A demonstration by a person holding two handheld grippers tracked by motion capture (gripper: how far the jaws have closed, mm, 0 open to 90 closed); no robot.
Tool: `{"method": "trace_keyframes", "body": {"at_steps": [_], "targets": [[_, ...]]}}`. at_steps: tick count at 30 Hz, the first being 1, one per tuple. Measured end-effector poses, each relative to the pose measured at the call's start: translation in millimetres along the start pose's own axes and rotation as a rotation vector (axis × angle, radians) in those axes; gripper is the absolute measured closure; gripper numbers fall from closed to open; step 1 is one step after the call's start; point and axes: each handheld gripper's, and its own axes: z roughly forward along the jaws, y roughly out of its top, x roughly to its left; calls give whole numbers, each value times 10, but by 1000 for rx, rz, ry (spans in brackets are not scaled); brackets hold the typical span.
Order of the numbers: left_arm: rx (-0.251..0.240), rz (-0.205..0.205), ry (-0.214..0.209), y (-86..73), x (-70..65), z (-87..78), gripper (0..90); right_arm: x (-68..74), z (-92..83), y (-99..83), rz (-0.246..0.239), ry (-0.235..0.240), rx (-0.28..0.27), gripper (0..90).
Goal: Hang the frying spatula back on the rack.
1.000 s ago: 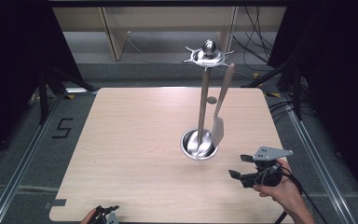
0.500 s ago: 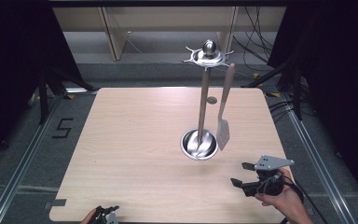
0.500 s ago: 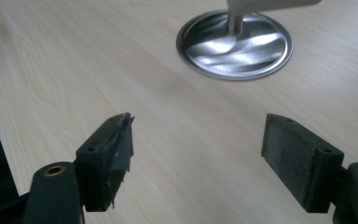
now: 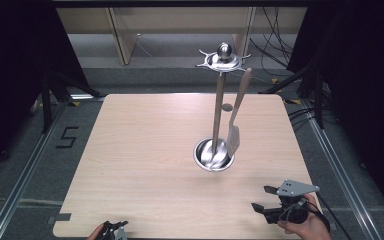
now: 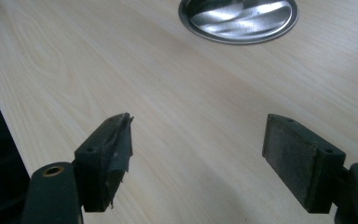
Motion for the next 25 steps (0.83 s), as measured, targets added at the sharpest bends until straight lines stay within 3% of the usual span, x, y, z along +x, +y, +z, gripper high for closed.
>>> {"method": "trace_keyframes", "body": {"at_steps": [1, 9, 10, 14, 15, 19, 25], "targets": [[-1, -1, 0, 0, 0, -1, 155, -20, 5, -13, -19, 1, 0, 251], [-3, -2, -5, 0, -2, 0, 155, 5, -42, -100, -19, -29, 20, 249], [-3, -3, -6, 0, -3, 1, 155, 25, -44, -113, -2, -34, 21, 249], [-2, -4, -13, -1, -2, 9, 155, 11, -46, -133, -32, -41, 20, 248], [-2, -4, -13, -1, -2, 9, 155, 21, -48, -139, -11, -36, 27, 248], [-1, -2, -12, -1, -1, 8, 155, 13, -43, -155, -28, -35, 29, 246], [0, 0, 1, 0, 0, -2, 155, 18, -54, -161, -15, -39, 25, 239]]}}
